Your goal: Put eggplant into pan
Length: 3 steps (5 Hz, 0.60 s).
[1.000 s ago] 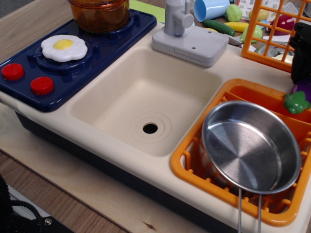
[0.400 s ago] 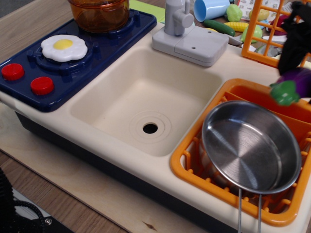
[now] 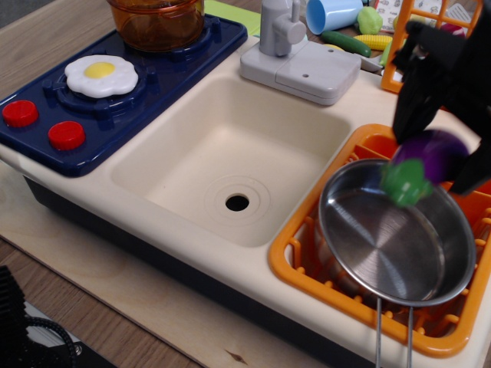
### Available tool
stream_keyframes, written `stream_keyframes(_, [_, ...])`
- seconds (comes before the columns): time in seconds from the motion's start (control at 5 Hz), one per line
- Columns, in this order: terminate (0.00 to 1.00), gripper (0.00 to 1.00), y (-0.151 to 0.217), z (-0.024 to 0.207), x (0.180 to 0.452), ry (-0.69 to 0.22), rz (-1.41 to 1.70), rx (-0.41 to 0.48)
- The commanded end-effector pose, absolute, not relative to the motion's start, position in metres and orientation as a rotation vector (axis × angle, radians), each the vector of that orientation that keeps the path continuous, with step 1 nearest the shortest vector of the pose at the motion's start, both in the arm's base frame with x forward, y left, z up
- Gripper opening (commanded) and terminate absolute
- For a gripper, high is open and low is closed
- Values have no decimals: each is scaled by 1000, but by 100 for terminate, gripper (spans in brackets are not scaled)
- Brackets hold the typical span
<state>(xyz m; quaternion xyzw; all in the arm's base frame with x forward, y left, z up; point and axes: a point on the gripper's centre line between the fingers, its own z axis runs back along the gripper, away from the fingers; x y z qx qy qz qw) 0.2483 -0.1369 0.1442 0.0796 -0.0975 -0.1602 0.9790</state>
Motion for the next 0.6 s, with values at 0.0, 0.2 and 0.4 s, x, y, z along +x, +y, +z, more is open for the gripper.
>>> stream_keyframes(0.0, [0,100,-137,144,238,-293,-311,97])
stream_keyframes(0.2, [0,100,-137,144,238,-293,-311,97])
stream_keyframes(0.4, [100,100,-137,144,238,-293,-311,97])
